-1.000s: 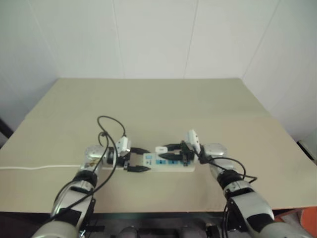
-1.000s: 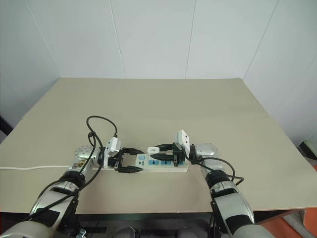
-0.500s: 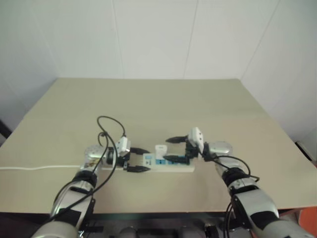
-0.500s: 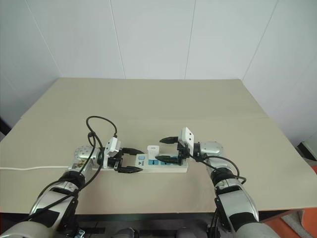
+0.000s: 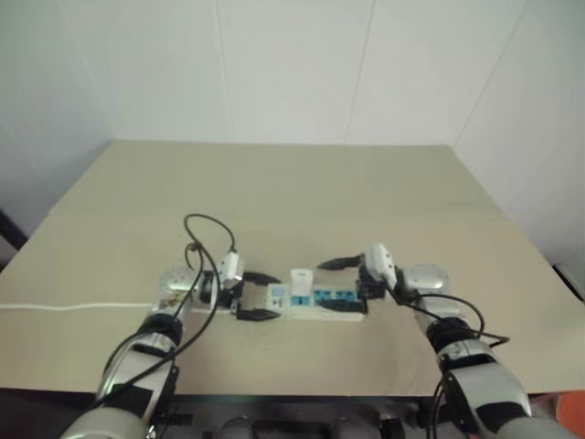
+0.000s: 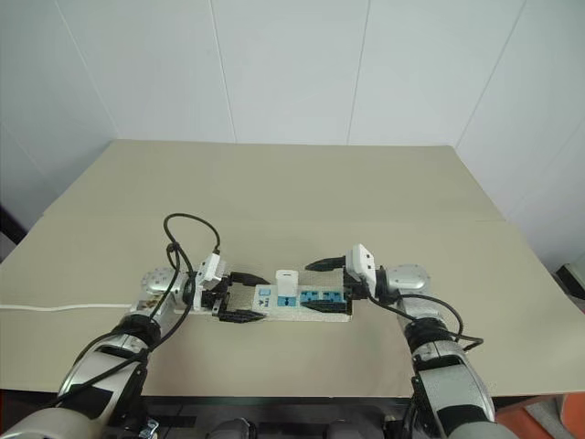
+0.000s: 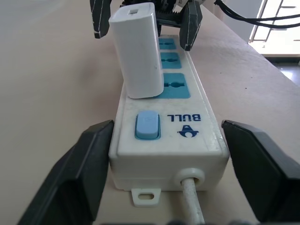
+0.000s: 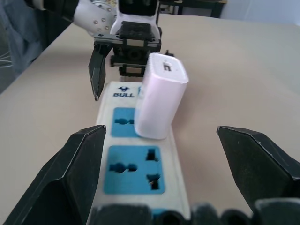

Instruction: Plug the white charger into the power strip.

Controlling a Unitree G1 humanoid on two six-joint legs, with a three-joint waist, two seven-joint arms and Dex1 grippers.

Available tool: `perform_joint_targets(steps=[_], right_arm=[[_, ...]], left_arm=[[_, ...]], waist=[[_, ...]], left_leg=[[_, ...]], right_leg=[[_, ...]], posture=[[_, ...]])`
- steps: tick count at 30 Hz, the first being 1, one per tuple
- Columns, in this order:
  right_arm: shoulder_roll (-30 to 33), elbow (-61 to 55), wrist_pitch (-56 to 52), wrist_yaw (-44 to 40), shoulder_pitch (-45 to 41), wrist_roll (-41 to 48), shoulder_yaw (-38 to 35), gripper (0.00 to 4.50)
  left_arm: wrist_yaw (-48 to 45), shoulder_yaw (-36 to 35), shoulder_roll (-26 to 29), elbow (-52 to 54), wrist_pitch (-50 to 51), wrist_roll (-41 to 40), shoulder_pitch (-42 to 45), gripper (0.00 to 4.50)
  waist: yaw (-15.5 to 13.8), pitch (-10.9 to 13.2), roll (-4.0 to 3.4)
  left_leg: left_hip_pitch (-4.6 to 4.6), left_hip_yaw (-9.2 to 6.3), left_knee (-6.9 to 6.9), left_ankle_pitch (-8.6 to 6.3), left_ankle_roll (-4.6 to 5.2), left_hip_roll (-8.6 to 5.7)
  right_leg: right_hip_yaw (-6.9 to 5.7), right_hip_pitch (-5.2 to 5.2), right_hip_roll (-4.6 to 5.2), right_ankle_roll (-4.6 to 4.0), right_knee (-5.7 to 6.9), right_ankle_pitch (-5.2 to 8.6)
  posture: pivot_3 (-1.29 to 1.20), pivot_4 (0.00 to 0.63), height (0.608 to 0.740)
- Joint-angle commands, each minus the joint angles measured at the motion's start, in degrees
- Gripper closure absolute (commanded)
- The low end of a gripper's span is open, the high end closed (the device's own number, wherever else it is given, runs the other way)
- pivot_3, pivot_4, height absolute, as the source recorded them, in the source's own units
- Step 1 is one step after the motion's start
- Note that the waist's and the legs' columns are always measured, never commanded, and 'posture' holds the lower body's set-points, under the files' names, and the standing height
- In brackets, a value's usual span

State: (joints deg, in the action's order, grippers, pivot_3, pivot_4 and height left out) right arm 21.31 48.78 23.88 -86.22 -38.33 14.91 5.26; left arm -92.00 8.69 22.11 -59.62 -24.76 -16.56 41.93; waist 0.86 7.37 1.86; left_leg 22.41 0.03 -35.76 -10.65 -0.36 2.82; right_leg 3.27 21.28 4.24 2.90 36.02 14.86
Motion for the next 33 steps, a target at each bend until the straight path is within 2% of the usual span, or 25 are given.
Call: perform_joint_targets(steps=[1, 4, 7, 8, 11, 14, 20, 23, 27, 33], right_arm=[[1.82, -0.88, -4.04, -3.33, 3.39, -0.34, 0.66, 0.0], [2.47, -2.56, -5.08, -3.06, 3.6, -0.16, 0.25, 0.0], [3.28, -4.49, -5.34, -2.01, 3.7, 0.38, -0.65, 0.0], [3.43, -5.05, -5.28, -1.66, 3.8, 0.57, -0.95, 0.0], [5.2, -10.2, -4.67, 0.73, 5.53, 2.68, -3.79, 0.0], [7.86, -14.33, -5.23, 1.66, 6.82, 3.89, -6.17, 0.0], [18.69, -27.04, -12.43, -0.8, 10.52, 7.97, -10.06, 0.0], [24.75, -32.66, -18.98, -2.02, 12.47, 9.08, -10.08, 0.0], [31.81, -39.9, -26.14, -1.28, 15.52, 11.03, -12.11, 0.0], [33.97, -43.76, -29.0, 2.47, 19.43, 10.63, -14.29, 0.0]], left_arm=[[-0.5, -0.4, 0.69, 4.9, 2.7, -3.02, 0.35, 0.05], [-0.5, 0.9, 2.13, 9.43, 5.54, -5.73, -0.93, 0.05], [-0.5, 0.46, 4.62, 17.17, 9.38, -10.11, -3.14, 0.05], [-0.5, -0.3, 5.03, 18.98, 10.14, -10.95, -3.77, 0.05], [-0.5, 0.26, 12.9, 29.91, 17.61, -17.5, -7.77, 0.05], [-0.5, -0.02, 18.37, 34.76, 22.23, -21.32, -9.91, 0.05], [-0.5, -0.49, 27.27, 30.58, 19.0, -19.03, -11.44, 0.05], [-0.5, -0.03, 29.57, 28.19, 16.26, -16.89, -11.58, 0.05], [-0.5, -1.39, 30.36, 24.57, 13.38, -14.53, -10.74, 0.05], [-0.5, -1.46, 29.5, 23.76, 12.74, -14.3, -10.44, 0.05]], waist=[[-0.08, 0.04, 0.02], [0.02, 0.34, -0.14], [0.63, 0.57, -0.49], [0.58, 0.63, -0.5], [1.24, 0.84, -0.52], [1.34, 1.05, -0.57], [0.67, 1.23, -0.62], [0.26, 1.24, -0.62], [-0.13, 1.28, -0.68], [-0.17, 1.3, -0.64]], left_leg=[[0.02, 0.0, -0.01, 0.0, 0.0, 0.0], [0.14, 0.0, -0.02, 0.0, 0.0, 0.0], [0.9, 0.08, -0.12, 0.02, 0.0, -0.06], [0.92, 0.04, -0.11, 0.02, 0.01, -0.05], [0.92, 0.04, 0.02, 0.01, 0.01, 0.0], [0.9, 0.04, 0.11, 0.01, 0.01, 0.02], [0.84, 0.12, 0.03, 0.01, 0.01, -0.03], [0.86, 0.15, 0.08, 0.01, 0.01, -0.01], [0.9, 0.2, 0.12, 0.01, 0.0, 0.0], [0.93, 0.23, 0.1, 0.01, 0.0, 0.01]], right_leg=[[0.0, 0.01, 0.01, 0.0, 0.0, 0.0], [-0.02, 0.12, 0.02, -0.01, 0.01, 0.0], [0.24, 1.05, -0.02, 0.06, 0.2, -0.09], [0.23, 1.04, -0.05, 0.07, 0.19, -0.09], [0.23, 1.08, -0.11, 0.07, 0.09, -0.09], [0.23, 1.08, -0.11, 0.06, 0.05, -0.07], [0.21, 1.02, 0.0, 0.08, 0.03, -0.07], [0.21, 1.07, -0.02, 0.05, -0.01, -0.05], [0.21, 1.14, -0.01, 0.01, -0.04, -0.02], [0.21, 1.15, 0.0, 0.01, -0.07, -0.02]], posture=[[0.0, 0.15, 0.74], [0.0, 0.15, 0.74], [0.0, 0.15, 0.74], [0.0, 0.15, 0.74], [0.0, 0.15, 0.74], [0.0, 0.15, 0.74], [0.0, 0.15, 0.74], [0.0, 0.15, 0.74], [0.0, 0.15, 0.74], [0.0, 0.15, 0.74]])
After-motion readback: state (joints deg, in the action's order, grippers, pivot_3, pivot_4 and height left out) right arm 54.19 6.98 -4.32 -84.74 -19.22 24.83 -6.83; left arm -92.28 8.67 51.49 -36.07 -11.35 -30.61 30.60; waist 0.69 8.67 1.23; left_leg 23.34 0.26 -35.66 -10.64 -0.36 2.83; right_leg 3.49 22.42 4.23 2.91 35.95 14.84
